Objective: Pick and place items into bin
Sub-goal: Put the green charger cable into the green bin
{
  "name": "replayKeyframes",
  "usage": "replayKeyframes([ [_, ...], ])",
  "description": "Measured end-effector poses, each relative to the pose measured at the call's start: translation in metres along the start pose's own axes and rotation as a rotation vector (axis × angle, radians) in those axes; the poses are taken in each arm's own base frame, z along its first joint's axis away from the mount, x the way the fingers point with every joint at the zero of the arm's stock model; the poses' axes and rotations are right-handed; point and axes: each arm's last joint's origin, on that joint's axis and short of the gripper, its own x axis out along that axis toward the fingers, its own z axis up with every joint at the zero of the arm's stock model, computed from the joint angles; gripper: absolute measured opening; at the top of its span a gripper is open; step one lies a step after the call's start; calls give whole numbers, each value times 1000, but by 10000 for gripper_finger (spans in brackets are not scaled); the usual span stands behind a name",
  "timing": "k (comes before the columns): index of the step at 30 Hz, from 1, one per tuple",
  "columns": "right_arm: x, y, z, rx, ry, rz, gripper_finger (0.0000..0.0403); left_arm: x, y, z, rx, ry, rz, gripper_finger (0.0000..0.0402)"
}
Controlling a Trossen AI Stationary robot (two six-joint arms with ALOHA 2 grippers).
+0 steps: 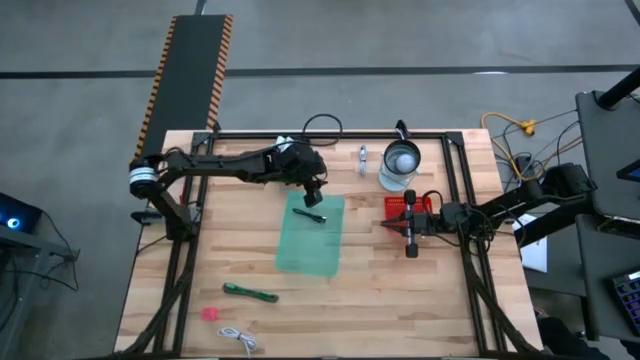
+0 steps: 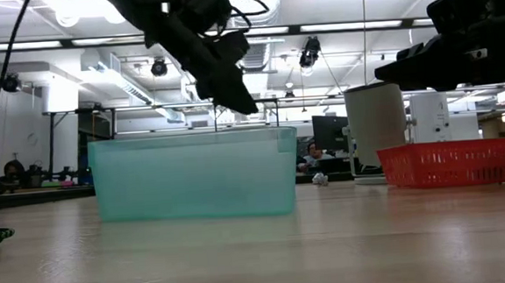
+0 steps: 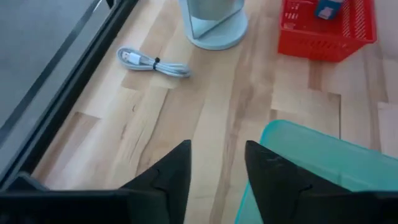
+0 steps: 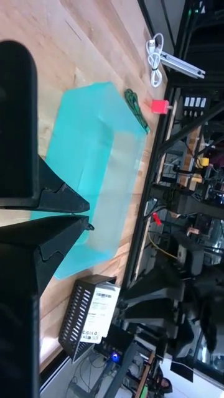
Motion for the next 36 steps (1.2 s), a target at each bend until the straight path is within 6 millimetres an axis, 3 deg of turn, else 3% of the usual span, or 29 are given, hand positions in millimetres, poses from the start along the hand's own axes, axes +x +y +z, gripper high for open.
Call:
replayKeyframes([
  [4, 0, 0, -1, 15, 6, 1, 9, -26, -2, -2, 6, 14, -25, 82],
  [9, 0, 1, -3, 22, 26, 5, 9, -57, -15, -21, 30, 86, -153, 36],
  [16, 1, 0, -2, 19, 24, 4, 9, -95, -47, -42, 113, 104, -293, 26],
  [20, 1, 0, -2, 20, 22, 4, 9, -117, -74, -50, 167, 71, -414, 47],
  [25, 1, 0, -2, 20, 23, 4, 9, -134, -107, -69, 200, 103, -532, 107],
  [31, 1, 0, -2, 22, 23, 4, 9, -139, -135, -94, 149, 219, -601, 170],
  [36, 1, 1, -2, 22, 23, 4, 9, -142, -148, -119, 101, 355, -604, 186],
])
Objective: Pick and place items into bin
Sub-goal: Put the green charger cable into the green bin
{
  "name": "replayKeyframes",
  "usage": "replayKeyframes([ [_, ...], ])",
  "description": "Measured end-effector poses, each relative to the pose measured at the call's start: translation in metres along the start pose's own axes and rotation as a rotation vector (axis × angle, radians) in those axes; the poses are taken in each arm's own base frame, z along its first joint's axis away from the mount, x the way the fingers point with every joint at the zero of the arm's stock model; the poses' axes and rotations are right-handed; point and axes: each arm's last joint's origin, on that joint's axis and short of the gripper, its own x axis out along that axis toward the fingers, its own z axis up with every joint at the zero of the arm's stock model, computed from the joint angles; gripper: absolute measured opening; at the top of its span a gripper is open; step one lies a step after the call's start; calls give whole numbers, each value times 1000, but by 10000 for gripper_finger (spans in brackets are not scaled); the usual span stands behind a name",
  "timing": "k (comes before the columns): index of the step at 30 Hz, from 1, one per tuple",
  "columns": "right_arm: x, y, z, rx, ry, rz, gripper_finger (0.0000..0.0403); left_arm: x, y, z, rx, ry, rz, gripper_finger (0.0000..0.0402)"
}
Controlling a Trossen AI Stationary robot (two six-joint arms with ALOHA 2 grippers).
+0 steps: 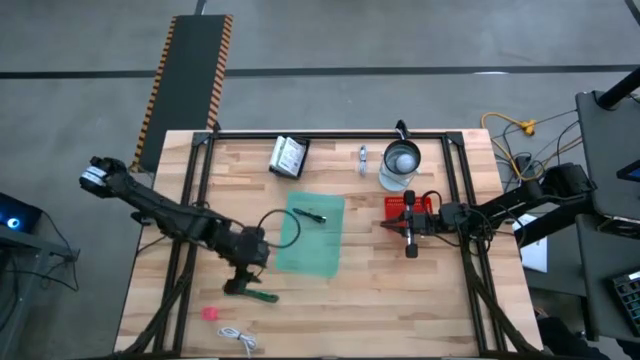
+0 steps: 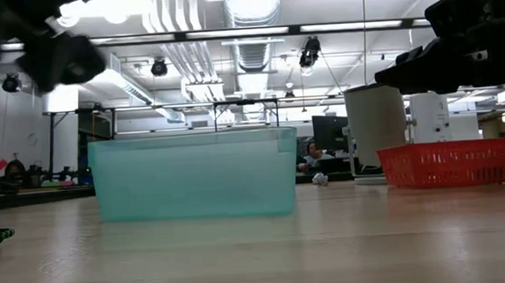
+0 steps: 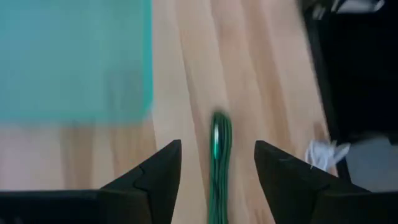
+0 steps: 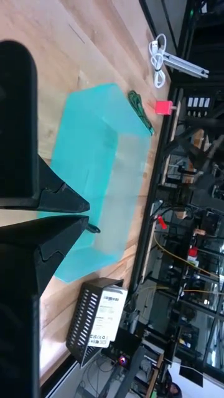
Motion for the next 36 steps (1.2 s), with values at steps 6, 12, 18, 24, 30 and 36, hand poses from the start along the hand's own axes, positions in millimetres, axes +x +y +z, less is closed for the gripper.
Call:
replayKeyframes([
  [6, 0, 2, 1, 48, -12, 55, 9, 15, -9, -22, -45, 125, 9, 187],
  [12, 0, 4, 2, 110, -18, 139, 9, 23, -14, -30, -50, 198, 26, 187],
  [18, 0, 4, 2, 112, -18, 138, 9, 26, -18, -30, -62, 209, 25, 187],
  [24, 0, 4, 2, 105, -18, 138, 9, 31, -24, -35, -148, 235, 39, 187],
  [30, 0, 4, 2, 109, -17, 138, 9, 41, -28, -40, -191, 278, 66, 187],
  [36, 0, 4, 2, 110, -17, 138, 9, 53, -29, -44, -165, 308, 112, 187],
])
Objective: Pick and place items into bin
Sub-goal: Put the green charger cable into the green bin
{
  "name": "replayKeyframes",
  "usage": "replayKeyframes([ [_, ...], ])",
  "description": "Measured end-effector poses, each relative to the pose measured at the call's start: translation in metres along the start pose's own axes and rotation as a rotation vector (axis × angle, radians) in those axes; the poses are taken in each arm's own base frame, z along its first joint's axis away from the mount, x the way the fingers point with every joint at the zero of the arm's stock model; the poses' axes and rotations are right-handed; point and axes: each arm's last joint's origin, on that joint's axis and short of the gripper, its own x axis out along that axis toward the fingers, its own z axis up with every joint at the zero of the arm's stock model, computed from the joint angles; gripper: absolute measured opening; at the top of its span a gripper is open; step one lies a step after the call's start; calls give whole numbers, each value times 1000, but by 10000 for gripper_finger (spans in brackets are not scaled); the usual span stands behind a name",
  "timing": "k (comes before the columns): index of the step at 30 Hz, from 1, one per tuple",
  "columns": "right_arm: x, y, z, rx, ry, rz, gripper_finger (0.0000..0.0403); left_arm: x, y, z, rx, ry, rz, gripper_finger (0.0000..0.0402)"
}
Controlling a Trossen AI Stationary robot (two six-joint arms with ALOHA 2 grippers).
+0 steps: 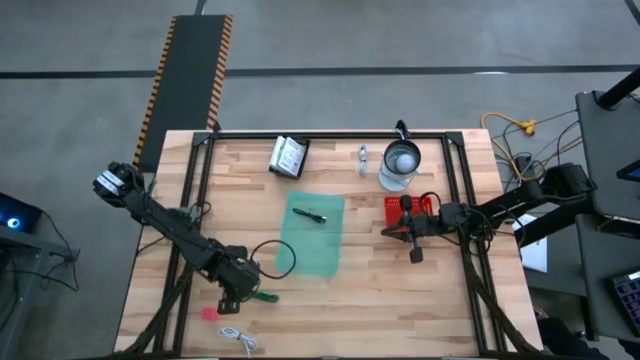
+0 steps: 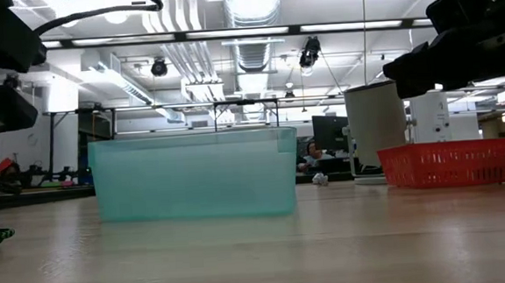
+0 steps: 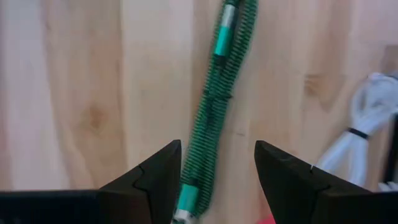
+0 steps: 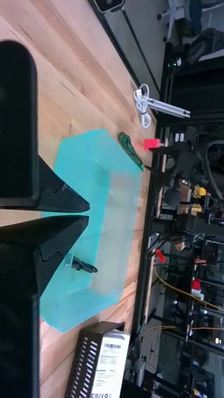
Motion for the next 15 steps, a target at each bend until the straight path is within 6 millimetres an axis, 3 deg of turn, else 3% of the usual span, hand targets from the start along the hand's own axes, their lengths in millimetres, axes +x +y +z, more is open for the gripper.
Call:
replayKeyframes([
  [15, 0, 0, -1, -5, 8, -1, 9, 17, -2, -1, 4, 36, 62, 187],
])
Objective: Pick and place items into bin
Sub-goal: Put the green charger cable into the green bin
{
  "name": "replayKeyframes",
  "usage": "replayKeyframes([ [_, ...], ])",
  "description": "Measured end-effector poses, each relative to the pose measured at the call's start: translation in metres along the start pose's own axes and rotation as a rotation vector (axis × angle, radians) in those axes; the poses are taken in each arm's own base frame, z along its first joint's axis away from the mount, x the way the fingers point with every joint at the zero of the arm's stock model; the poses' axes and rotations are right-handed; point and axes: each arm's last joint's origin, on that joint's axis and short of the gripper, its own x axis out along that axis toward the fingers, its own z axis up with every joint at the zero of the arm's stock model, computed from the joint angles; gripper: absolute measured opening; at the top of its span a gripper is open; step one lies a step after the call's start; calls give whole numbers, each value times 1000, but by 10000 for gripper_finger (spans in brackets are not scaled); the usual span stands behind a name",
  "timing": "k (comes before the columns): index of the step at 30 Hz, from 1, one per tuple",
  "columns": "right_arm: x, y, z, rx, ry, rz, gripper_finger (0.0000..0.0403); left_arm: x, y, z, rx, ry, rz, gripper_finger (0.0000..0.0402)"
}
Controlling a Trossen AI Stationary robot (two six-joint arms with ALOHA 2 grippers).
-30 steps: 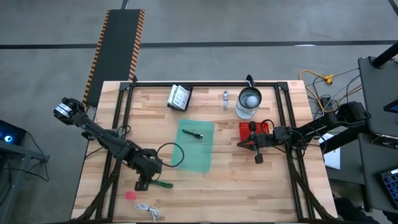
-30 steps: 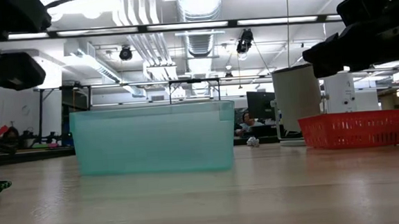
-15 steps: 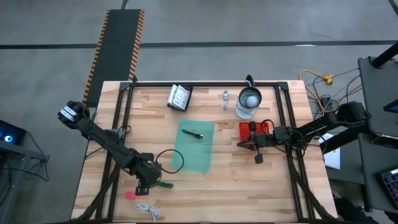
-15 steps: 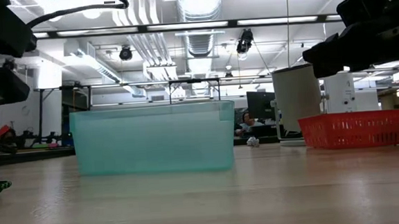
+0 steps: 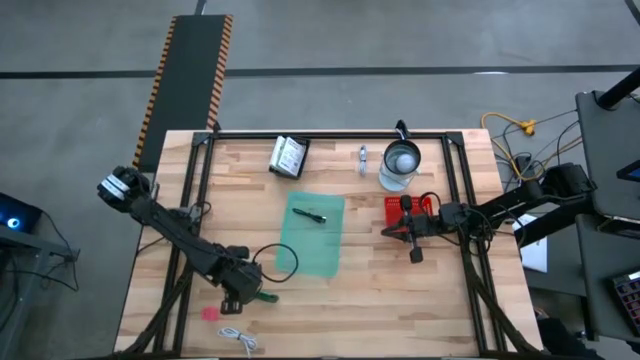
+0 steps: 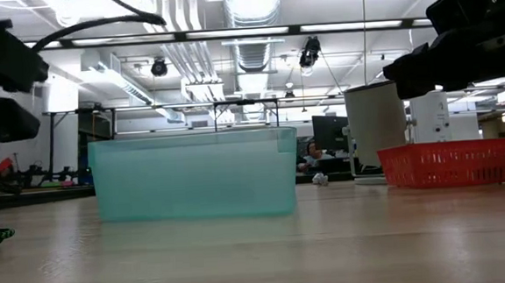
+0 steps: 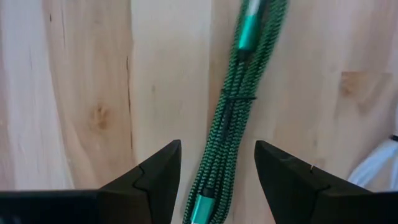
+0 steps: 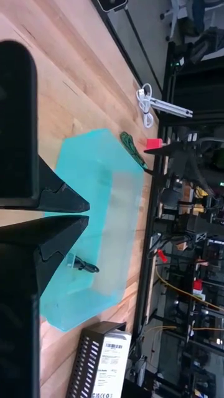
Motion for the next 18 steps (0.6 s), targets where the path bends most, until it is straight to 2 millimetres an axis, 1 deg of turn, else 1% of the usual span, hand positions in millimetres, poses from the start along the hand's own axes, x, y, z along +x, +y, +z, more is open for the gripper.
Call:
replayKeyframes([
  [4, 0, 0, 0, 0, 1, 0, 9, 6, 0, -1, -58, 26, 14, 187],
  [12, 0, 0, -1, -1, 11, 1, 9, 21, 0, -1, -58, 78, 49, 187],
  [18, 0, 0, -1, -4, 15, 1, 9, 28, 0, -1, -37, 101, 66, 187],
])
